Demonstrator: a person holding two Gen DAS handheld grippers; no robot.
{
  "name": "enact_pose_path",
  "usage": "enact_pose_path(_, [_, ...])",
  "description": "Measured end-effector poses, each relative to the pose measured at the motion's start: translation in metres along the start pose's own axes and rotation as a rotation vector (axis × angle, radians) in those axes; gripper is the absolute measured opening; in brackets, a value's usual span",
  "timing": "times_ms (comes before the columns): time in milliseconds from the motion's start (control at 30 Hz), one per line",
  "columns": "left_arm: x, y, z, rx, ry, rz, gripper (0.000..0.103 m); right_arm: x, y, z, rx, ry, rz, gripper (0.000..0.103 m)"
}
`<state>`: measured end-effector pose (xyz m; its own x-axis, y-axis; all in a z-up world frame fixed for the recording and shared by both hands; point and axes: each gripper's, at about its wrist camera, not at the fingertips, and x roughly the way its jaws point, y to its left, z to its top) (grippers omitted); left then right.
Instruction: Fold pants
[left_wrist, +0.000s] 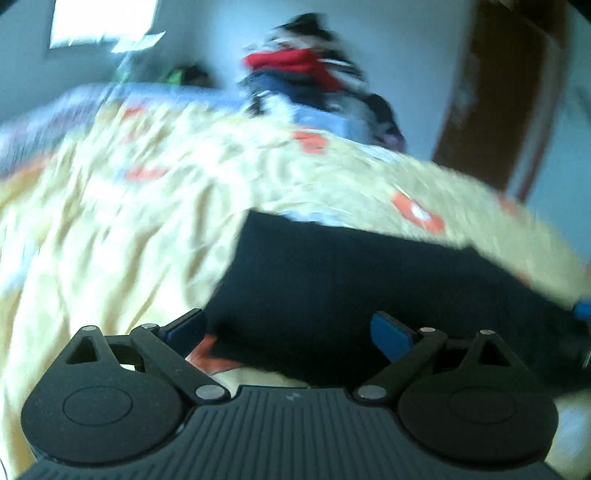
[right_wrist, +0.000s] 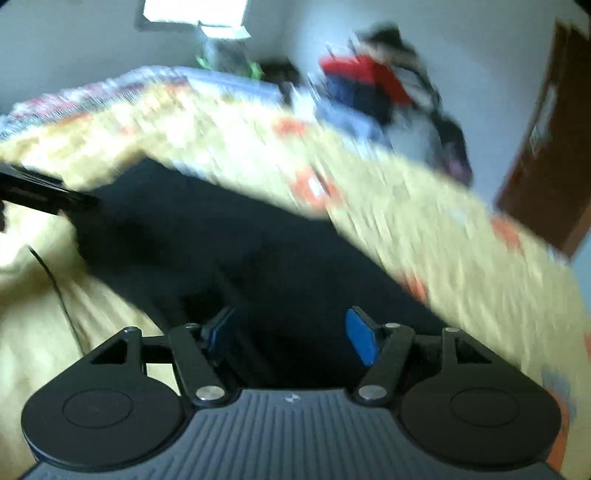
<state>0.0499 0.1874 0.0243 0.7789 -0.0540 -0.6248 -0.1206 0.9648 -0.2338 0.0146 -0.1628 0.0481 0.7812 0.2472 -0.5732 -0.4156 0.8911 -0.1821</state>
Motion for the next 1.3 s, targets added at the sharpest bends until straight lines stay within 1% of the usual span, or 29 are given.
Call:
enact_pose_path(33, [-0.003, 0.012, 0.004, -0.079, 0.021, -0.027, 0.097, -0.005, 0.016, 0.009, -0.039, -0.051, 0.034, 0.065])
enact_pose_path(100, [-0.003, 0.039, 0.010, -0.237, 0.069, -0.095, 0.097, -0.008, 0.051, 0.022, -0.138, -0.125, 0.078, 0.065])
enact_pose_path(133, [-0.005, 0.048, 0.011, -0.284, 0.085, -0.118, 0.097, -0.005, 0.073, 0.026, -0.204, -0.146, 0.088, 0.065])
enact_pose_path(200, [-0.005, 0.059, 0.012, -0.335, 0.110, -0.148, 0.097, 0.009, 0.119, 0.032, -0.353, -0.158, 0.092, 0.065])
enact_pose_path(233, [-0.004, 0.063, 0.012, -0.357, 0.121, -0.170, 0.097, 0.017, 0.140, 0.032, -0.429, -0.154, 0.108, 0.064])
enact_pose_path(300, [0.001, 0.071, 0.010, -0.412, 0.153, -0.242, 0.097, 0.036, 0.176, 0.031, -0.547, -0.146, 0.138, 0.064])
enact_pose_path(333, [0.006, 0.073, 0.009, -0.439, 0.168, -0.275, 0.097, 0.044, 0.189, 0.031, -0.593, -0.144, 0.135, 0.063])
enact_pose_path(400, [0.015, 0.076, 0.008, -0.498, 0.199, -0.322, 0.097, 0.060, 0.209, 0.030, -0.666, -0.135, 0.112, 0.057])
enact_pose_path(467, [0.024, 0.079, 0.005, -0.540, 0.217, -0.360, 0.097, 0.075, 0.218, 0.029, -0.715, -0.128, 0.068, 0.051])
enact_pose_path(567, [0.038, 0.079, 0.002, -0.601, 0.253, -0.422, 0.098, 0.088, 0.224, 0.026, -0.755, -0.155, 0.015, 0.047])
enact_pose_path(600, [0.041, 0.078, 0.001, -0.620, 0.247, -0.438, 0.102, 0.093, 0.225, 0.027, -0.756, -0.160, 0.018, 0.044])
enact_pose_path(633, [0.043, 0.078, 0.002, -0.633, 0.237, -0.437, 0.102, 0.096, 0.225, 0.029, -0.746, -0.162, 0.027, 0.034])
enact_pose_path(667, [0.045, 0.077, 0.003, -0.642, 0.230, -0.431, 0.101, 0.097, 0.222, 0.031, -0.724, -0.160, 0.043, 0.026])
enact_pose_path(700, [0.047, 0.077, 0.003, -0.653, 0.216, -0.428, 0.100, 0.099, 0.218, 0.036, -0.680, -0.157, 0.070, 0.023])
enact_pose_path(733, [0.049, 0.077, 0.004, -0.663, 0.193, -0.419, 0.098, 0.100, 0.212, 0.041, -0.611, -0.156, 0.102, 0.020])
enact_pose_path(767, [0.050, 0.078, 0.006, -0.671, 0.179, -0.405, 0.087, 0.102, 0.205, 0.050, -0.533, -0.152, 0.133, 0.018])
enact_pose_path(800, [0.052, 0.077, 0.008, -0.673, 0.168, -0.389, 0.059, 0.103, 0.194, 0.057, -0.449, -0.147, 0.167, 0.017])
enact_pose_path(833, [0.053, 0.077, 0.010, -0.665, 0.166, -0.376, 0.044, 0.103, 0.183, 0.063, -0.363, -0.140, 0.205, 0.017])
enact_pose_path(867, [0.055, 0.076, 0.011, -0.652, 0.168, -0.350, 0.029, 0.104, 0.172, 0.069, -0.288, -0.131, 0.238, 0.017])
enact_pose_path(900, [0.055, 0.076, 0.012, -0.645, 0.153, -0.339, 0.023, 0.107, 0.161, 0.073, -0.221, -0.120, 0.269, 0.017])
enact_pose_path(933, [0.052, 0.075, 0.012, -0.632, 0.123, -0.345, 0.021, 0.109, 0.153, 0.077, -0.165, -0.104, 0.306, 0.017])
enact_pose_path(967, [0.046, 0.073, 0.014, -0.595, 0.093, -0.328, 0.018, 0.112, 0.148, 0.080, -0.126, -0.096, 0.332, 0.017])
enact_pose_path(1000, [0.038, 0.068, 0.016, -0.544, 0.053, -0.295, 0.017, 0.114, 0.146, 0.082, -0.105, -0.095, 0.350, 0.017])
enact_pose_path(1067, [0.025, 0.062, 0.017, -0.465, -0.013, -0.234, 0.016, 0.117, 0.151, 0.086, -0.109, -0.105, 0.357, 0.017])
enact_pose_path(1100, [0.021, 0.058, 0.017, -0.423, -0.031, -0.201, 0.016, 0.118, 0.156, 0.089, -0.119, -0.111, 0.356, 0.017])
enact_pose_path(1133, [0.021, 0.056, 0.016, -0.397, -0.028, -0.176, 0.016, 0.120, 0.161, 0.091, -0.133, -0.109, 0.354, 0.017])
enact_pose_path(1233, [0.034, 0.059, 0.009, -0.386, 0.045, -0.128, 0.016, 0.126, 0.176, 0.085, -0.208, -0.053, 0.333, 0.022])
enact_pose_path(1267, [0.037, 0.059, 0.007, -0.379, 0.057, -0.125, 0.018, 0.127, 0.176, 0.081, -0.212, -0.040, 0.340, 0.022])
enact_pose_path(1300, [0.036, 0.059, 0.007, -0.368, 0.053, -0.125, 0.022, 0.125, 0.171, 0.078, -0.196, -0.032, 0.358, 0.022])
